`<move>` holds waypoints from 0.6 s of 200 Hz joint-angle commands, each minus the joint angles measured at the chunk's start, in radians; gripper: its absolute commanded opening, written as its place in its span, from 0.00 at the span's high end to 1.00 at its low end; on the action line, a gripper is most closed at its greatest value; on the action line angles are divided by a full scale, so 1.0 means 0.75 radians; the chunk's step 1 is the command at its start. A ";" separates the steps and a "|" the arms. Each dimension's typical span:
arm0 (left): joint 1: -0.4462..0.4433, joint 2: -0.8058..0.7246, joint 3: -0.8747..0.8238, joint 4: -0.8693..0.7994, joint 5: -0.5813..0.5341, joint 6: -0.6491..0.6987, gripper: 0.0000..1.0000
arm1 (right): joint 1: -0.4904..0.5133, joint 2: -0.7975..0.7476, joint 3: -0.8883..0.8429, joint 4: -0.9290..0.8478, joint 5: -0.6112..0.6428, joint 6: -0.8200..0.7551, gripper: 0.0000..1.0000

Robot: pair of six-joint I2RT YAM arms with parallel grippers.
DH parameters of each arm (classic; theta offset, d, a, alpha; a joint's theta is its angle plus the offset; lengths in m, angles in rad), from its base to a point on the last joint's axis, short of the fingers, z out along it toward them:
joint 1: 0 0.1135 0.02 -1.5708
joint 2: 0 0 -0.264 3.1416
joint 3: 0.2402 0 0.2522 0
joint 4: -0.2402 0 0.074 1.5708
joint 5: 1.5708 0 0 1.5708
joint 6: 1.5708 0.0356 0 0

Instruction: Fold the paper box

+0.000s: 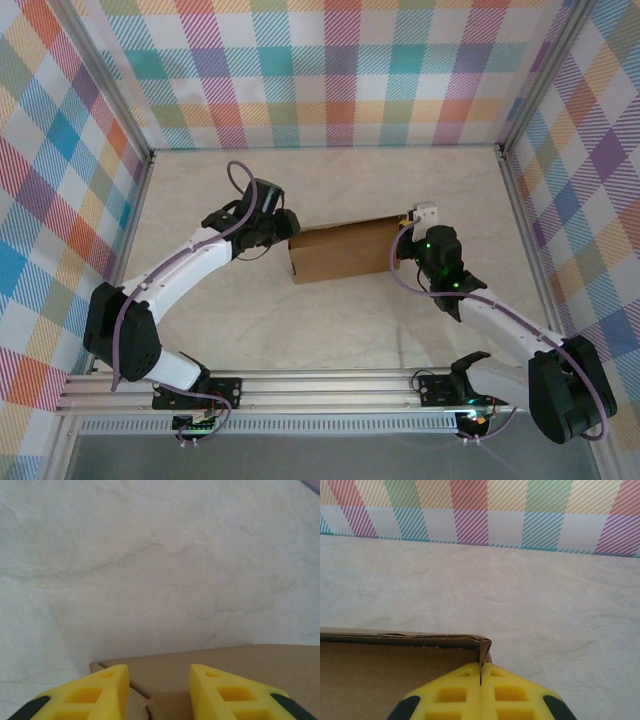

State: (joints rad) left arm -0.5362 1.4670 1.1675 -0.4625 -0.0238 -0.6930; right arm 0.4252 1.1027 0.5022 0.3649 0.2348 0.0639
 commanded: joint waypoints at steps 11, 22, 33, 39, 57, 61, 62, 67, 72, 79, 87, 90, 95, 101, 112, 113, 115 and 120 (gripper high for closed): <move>-0.015 0.038 -0.106 -0.121 -0.046 -0.022 0.67 | 0.004 0.029 0.006 -0.170 -0.031 0.029 0.93; -0.015 0.043 -0.107 -0.129 -0.057 -0.018 0.68 | 0.004 0.023 0.008 -0.171 -0.034 0.031 0.88; -0.015 0.046 -0.104 -0.133 -0.060 -0.011 0.69 | 0.004 0.011 0.013 -0.176 -0.042 0.032 0.83; -0.015 0.047 -0.101 -0.138 -0.065 -0.011 0.70 | 0.004 0.002 0.018 -0.185 -0.045 0.035 0.80; -0.015 0.048 -0.095 -0.149 -0.074 0.001 0.71 | 0.004 -0.030 0.028 -0.199 -0.045 0.033 0.73; -0.015 0.052 -0.091 -0.152 -0.076 0.002 0.71 | 0.004 -0.036 0.028 -0.201 -0.045 0.032 0.73; -0.015 0.052 -0.092 -0.152 -0.076 0.003 0.71 | 0.004 -0.037 0.029 -0.201 -0.045 0.032 0.72; -0.015 0.051 -0.092 -0.152 -0.075 0.005 0.71 | 0.004 -0.043 0.031 -0.206 -0.045 0.030 0.72; -0.015 0.052 -0.092 -0.155 -0.077 0.007 0.71 | 0.004 -0.049 0.033 -0.211 -0.047 0.028 0.71; -0.015 0.053 -0.091 -0.156 -0.075 0.009 0.71 | 0.005 -0.057 0.035 -0.215 -0.050 0.028 0.70; -0.015 0.055 -0.091 -0.157 -0.075 0.008 0.71 | 0.005 -0.066 0.036 -0.220 -0.055 0.026 0.68; -0.015 0.056 -0.090 -0.158 -0.075 0.008 0.71 | 0.005 -0.067 0.035 -0.222 -0.057 0.024 0.67; -0.015 0.059 -0.090 -0.156 -0.076 0.011 0.71 | 0.004 -0.075 0.035 -0.223 -0.059 0.025 0.65; -0.015 0.062 -0.090 -0.155 -0.074 0.011 0.71 | 0.004 -0.084 0.034 -0.228 -0.064 0.022 0.63; -0.015 0.065 -0.086 -0.154 -0.069 0.011 0.71 | 0.004 -0.101 0.029 -0.231 -0.078 0.018 0.55; -0.015 0.065 -0.087 -0.154 -0.069 0.011 0.71 | 0.004 -0.102 0.030 -0.232 -0.080 0.018 0.54; -0.015 0.067 -0.084 -0.155 -0.068 0.012 0.71 | 0.004 -0.107 0.028 -0.233 -0.083 0.016 0.54; -0.015 0.069 -0.082 -0.155 -0.068 0.013 0.71 | 0.003 -0.115 0.021 -0.232 -0.091 0.012 0.51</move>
State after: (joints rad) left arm -0.5415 1.4628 1.1488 -0.4351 -0.0547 -0.7105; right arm 0.4183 1.0428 0.5129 0.2508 0.2424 0.0834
